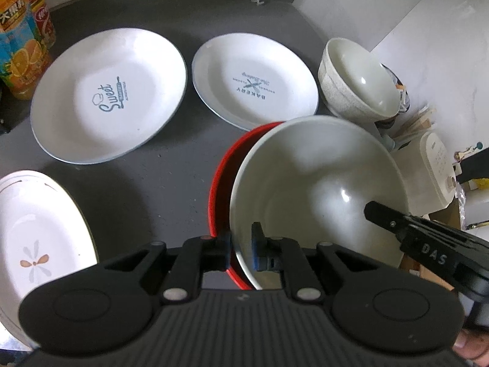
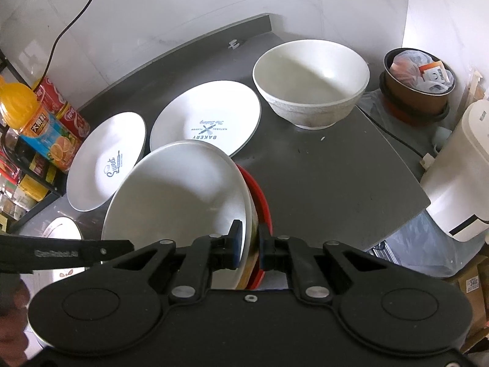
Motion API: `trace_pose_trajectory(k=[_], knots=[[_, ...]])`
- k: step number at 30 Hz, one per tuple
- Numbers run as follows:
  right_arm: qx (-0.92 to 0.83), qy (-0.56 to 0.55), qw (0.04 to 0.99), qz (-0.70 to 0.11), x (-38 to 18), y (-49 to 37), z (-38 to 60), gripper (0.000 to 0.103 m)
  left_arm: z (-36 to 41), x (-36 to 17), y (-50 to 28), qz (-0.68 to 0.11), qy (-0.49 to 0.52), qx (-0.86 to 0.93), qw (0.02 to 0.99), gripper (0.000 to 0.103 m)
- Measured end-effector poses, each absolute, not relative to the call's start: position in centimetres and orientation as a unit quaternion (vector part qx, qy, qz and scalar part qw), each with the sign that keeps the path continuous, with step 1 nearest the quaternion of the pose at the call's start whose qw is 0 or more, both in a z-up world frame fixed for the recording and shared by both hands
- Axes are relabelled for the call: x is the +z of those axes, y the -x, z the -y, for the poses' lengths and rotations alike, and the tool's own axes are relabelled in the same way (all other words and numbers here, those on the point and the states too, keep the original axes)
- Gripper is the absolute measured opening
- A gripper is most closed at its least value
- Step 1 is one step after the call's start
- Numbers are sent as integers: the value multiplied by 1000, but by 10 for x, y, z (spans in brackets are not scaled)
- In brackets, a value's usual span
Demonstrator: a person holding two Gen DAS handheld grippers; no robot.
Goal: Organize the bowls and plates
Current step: 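Lift the held white bowl and lower it into the red bowl, then open both grippers to release the white bowl inside the red bowl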
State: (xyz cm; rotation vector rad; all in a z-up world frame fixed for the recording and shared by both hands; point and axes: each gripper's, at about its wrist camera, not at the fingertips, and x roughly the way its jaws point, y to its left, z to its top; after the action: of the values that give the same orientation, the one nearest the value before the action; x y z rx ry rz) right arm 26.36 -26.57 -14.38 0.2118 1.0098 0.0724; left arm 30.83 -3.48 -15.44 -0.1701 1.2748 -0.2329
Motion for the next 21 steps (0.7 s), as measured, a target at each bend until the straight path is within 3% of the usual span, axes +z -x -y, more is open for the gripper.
trace_pose_trajectory(k=[13, 16, 19, 21], knots=[[41, -76, 870, -485, -146, -272, 253, 12, 12, -135, -306, -573, 86, -88, 810, 17], [43, -86, 870, -484, -143, -276, 252, 20, 9, -133, -306, -570, 87, -86, 812, 17], [39, -87, 874, -476, -135, -278, 252, 34, 9, -131, -307, -568, 88, -84, 814, 21], [43, -91, 879, -467, -129, -277, 254, 35, 10, -129, -309, -566, 88, -84, 815, 23]])
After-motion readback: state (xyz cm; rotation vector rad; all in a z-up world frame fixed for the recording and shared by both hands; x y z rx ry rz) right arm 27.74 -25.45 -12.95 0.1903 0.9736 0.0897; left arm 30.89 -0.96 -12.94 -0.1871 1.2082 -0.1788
